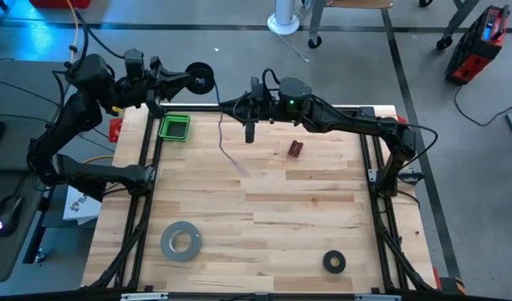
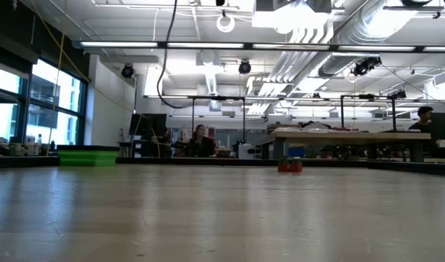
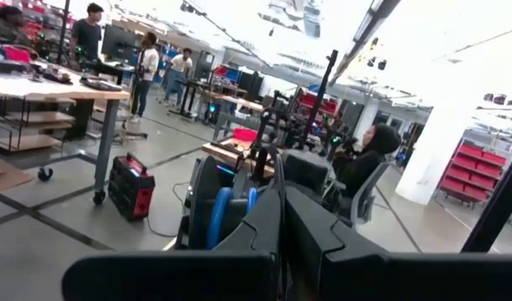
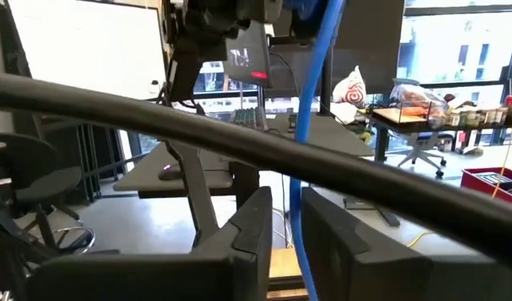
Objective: Coil cords
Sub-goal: Coil the blue wire onto the spool
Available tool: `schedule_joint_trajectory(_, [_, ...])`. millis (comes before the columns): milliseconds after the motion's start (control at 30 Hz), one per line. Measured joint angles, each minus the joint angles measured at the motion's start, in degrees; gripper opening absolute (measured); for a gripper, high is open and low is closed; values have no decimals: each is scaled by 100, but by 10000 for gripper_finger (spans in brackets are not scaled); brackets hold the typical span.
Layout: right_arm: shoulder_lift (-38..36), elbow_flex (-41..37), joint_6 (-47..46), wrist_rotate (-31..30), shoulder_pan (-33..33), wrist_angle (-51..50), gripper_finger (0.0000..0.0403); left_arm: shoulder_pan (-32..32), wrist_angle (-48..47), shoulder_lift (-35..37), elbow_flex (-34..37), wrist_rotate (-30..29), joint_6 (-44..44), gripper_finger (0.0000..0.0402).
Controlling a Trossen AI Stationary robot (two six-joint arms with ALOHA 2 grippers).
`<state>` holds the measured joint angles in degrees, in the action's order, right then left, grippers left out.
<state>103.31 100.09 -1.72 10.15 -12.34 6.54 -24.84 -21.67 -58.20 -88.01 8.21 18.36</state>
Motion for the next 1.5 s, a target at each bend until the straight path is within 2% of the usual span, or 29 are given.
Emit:
schedule_joint_trajectory(233, [0,2,-98,-2,-10,-84,70,0,24,-2,0,10,61,1])
schedule_joint_trajectory(400, [2,2,-91,-22,-15,-155,70,0,283,-6,0,334,222,1])
schedule_joint_trajectory(1033, [4,2,-27,-15,-15,-380,65,0,302,-2,2,330,257,1])
schedule_joint_trajectory(1500, [4,2,442,-101,-44,-419,64,0,287,-2,4,308,245,1])
